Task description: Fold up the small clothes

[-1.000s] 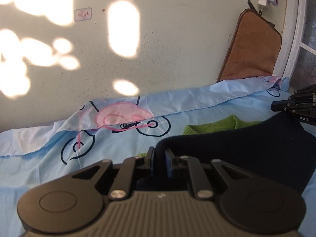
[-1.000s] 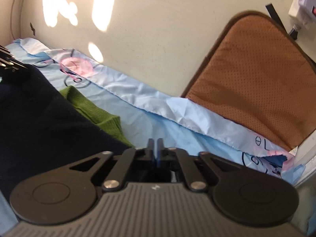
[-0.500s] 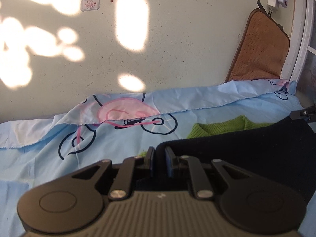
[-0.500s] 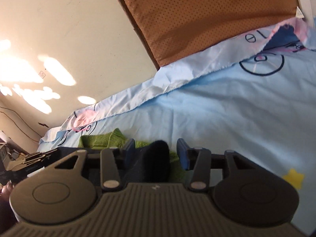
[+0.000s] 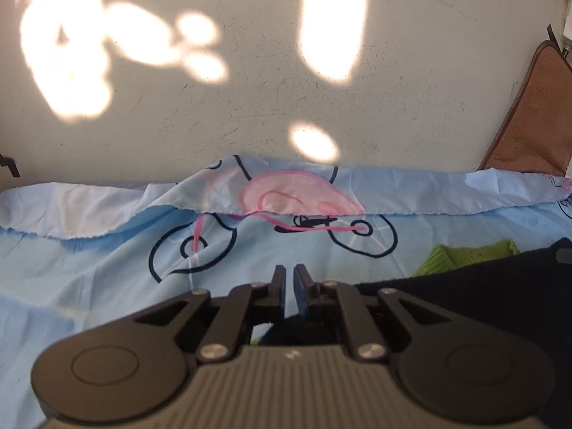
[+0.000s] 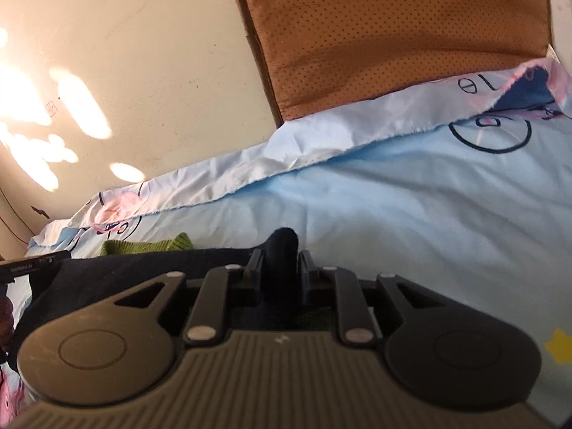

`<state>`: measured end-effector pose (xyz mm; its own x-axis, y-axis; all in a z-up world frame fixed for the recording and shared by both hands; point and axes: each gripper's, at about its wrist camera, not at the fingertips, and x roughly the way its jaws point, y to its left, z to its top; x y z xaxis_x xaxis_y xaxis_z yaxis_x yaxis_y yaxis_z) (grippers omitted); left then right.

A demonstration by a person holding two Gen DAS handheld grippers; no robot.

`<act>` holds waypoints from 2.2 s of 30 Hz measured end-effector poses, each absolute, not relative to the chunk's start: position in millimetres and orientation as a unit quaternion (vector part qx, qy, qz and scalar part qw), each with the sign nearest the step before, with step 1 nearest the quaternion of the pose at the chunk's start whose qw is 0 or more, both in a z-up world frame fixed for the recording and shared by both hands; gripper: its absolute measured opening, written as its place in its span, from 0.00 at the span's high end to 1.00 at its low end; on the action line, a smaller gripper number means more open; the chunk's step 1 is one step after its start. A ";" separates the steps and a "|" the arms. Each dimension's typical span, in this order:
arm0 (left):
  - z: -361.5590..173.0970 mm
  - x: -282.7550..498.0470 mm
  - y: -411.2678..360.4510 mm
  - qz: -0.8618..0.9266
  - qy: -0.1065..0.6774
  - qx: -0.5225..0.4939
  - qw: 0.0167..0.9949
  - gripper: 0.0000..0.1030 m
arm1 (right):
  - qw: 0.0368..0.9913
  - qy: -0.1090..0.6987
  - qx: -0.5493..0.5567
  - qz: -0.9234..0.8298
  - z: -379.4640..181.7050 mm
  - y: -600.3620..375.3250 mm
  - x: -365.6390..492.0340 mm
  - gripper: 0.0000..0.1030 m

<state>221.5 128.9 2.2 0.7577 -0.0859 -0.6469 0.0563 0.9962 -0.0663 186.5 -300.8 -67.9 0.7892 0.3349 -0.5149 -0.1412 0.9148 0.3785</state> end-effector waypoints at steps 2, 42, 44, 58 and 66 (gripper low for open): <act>7.8 213.6 128.7 -0.026 0.337 -0.014 0.941 0.79 | 0.936 0.288 0.169 0.112 -62.1 -305.3 176.7 0.62; 18.0 111.2 52.6 -0.014 0.319 0.011 0.948 0.21 | 0.949 0.177 0.245 0.087 -77.3 -288.5 -19.1 0.71; 17.8 100.3 50.6 -0.015 0.314 0.004 0.949 0.19 | 0.949 0.177 0.246 0.090 -77.1 -286.5 -22.6 0.70; -6.3 47.9 32.0 -0.001 0.275 0.010 0.961 0.02 | 0.939 0.215 0.248 0.102 -102.4 -269.0 -26.3 0.65; -15.4 49.7 32.2 -0.007 0.293 -0.005 0.956 0.00 | 0.932 0.207 0.277 0.109 -113.5 -276.5 -28.7 0.63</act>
<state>49.7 32.2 -15.4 0.8280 -0.0160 -0.5604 0.0104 0.9999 -0.0132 -28.7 -276.5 -113.5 0.8909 0.3169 -0.3255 -0.0881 0.8234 0.5606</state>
